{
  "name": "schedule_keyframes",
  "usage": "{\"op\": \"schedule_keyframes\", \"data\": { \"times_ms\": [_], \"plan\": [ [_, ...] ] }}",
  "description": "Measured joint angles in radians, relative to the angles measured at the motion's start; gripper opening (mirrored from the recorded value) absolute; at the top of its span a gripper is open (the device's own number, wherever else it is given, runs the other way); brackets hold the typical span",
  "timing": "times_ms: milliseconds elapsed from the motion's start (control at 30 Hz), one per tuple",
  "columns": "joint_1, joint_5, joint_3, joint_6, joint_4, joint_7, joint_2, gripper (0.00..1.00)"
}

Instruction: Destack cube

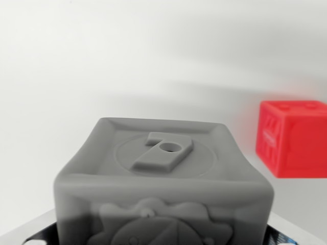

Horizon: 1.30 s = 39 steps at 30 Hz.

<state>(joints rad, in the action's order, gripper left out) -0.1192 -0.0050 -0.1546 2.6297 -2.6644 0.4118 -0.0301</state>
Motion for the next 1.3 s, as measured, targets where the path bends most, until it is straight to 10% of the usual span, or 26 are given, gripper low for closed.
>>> {"op": "schedule_keyframes", "data": {
  "times_ms": [1300],
  "plan": [
    [0.060, -0.002, 0.100, 0.004, -0.043, 0.227, -0.038, 0.00]
  ]
}}
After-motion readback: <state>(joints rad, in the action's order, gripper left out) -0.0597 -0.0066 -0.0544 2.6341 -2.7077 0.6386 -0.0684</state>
